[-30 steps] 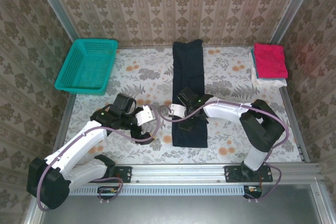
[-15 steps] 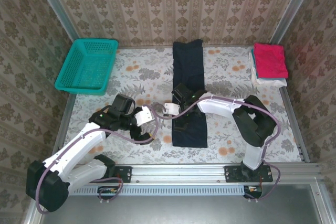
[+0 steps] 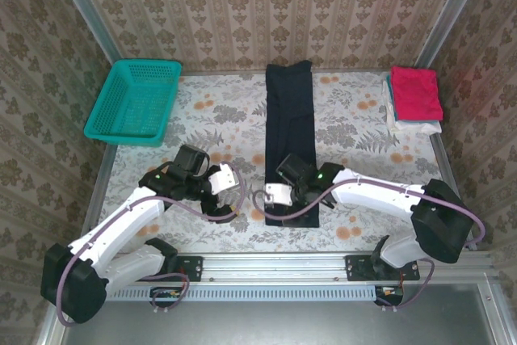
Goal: Fold and stack the t-shirts
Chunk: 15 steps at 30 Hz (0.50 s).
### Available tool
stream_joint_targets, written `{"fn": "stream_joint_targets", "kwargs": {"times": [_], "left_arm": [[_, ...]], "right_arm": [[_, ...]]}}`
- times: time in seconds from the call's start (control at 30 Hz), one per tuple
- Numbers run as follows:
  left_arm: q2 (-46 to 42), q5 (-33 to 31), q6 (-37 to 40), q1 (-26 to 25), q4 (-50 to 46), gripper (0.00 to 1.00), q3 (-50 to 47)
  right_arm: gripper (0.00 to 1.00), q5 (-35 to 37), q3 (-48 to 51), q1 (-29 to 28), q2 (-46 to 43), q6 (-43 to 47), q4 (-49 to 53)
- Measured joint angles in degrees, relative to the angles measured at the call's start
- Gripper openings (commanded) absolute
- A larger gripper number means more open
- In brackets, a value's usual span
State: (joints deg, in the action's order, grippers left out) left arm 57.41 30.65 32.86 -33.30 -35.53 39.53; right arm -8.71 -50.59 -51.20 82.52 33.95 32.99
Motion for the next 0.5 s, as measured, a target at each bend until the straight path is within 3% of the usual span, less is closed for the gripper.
{"fn": "stream_joint_targets", "kwargs": {"times": [0.5], "left_arm": [[0.2, 1.1, 1.1, -0.2, 0.9, 1.0, -0.7]], "right_arm": [[0.73, 2.6, 3.0, -3.1, 4.7, -1.4, 0.3]]}}
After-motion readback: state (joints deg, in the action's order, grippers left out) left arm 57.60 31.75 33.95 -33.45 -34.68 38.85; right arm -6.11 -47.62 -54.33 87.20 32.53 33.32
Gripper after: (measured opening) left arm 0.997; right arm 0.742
